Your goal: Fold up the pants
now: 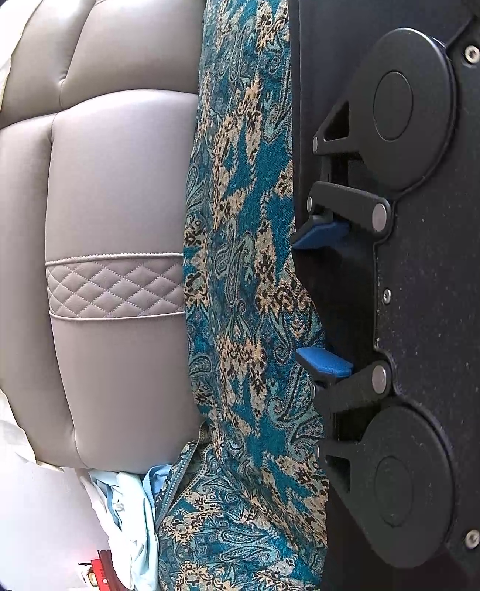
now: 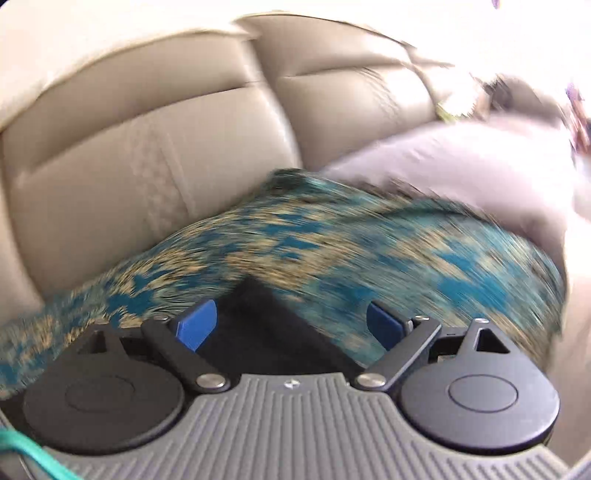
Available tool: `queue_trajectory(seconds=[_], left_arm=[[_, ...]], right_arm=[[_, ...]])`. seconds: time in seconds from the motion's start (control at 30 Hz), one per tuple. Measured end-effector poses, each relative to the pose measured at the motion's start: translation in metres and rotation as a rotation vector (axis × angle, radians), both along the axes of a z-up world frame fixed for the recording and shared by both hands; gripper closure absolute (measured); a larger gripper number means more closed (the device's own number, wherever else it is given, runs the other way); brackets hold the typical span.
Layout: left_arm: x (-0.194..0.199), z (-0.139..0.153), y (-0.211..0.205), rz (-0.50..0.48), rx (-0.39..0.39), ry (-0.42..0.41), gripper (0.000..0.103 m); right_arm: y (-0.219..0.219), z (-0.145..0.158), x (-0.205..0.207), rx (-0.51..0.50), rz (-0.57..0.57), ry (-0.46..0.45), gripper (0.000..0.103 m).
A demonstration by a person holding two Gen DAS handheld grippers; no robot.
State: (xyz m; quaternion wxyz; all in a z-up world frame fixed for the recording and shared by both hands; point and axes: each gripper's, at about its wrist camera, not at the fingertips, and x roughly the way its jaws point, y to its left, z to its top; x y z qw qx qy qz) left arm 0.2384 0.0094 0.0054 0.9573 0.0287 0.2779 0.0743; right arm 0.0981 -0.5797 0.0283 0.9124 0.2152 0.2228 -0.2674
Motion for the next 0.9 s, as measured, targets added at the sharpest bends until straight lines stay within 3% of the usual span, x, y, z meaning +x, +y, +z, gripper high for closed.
queue_trajectory(seconds=[0.13, 0.23, 0.37, 0.43, 0.5, 0.57, 0.7, 0.77, 0.9], left_arm=[[0.0, 0.0, 0.001, 0.001, -0.005, -0.001, 0.044], [0.0, 0.0, 0.001, 0.006, -0.008, -0.001, 0.043], [0.001, 0.0, 0.003, 0.013, -0.016, 0.0, 0.041], [0.001, 0.0, 0.004, 0.018, -0.024, 0.001, 0.04], [0.001, 0.0, 0.005, 0.022, -0.034, 0.001, 0.038], [0.002, 0.0, 0.006, 0.026, -0.042, 0.001, 0.037], [0.002, 0.0, 0.006, 0.029, -0.045, 0.002, 0.037], [0.002, 0.0, 0.006, 0.029, -0.046, 0.001, 0.037], [0.002, 0.0, 0.006, 0.029, -0.045, 0.001, 0.037]], right_arm=[[-0.022, -0.015, -0.06, 0.134, -0.105, -0.027, 0.007], [-0.023, -0.026, -0.087, 0.174, -0.104, -0.025, 0.007], [-0.024, -0.025, -0.083, 0.217, -0.052, -0.07, 0.007], [-0.02, -0.031, -0.075, 0.239, -0.01, -0.044, 0.007], [-0.015, -0.038, -0.062, 0.212, 0.013, 0.032, 0.007], [-0.001, -0.038, -0.052, 0.121, 0.062, 0.088, 0.007], [0.029, -0.038, -0.036, -0.008, 0.186, 0.152, 0.008], [0.037, -0.039, -0.031, -0.047, 0.225, 0.156, 0.016], [0.041, -0.033, -0.027, -0.06, 0.22, 0.123, 0.05]])
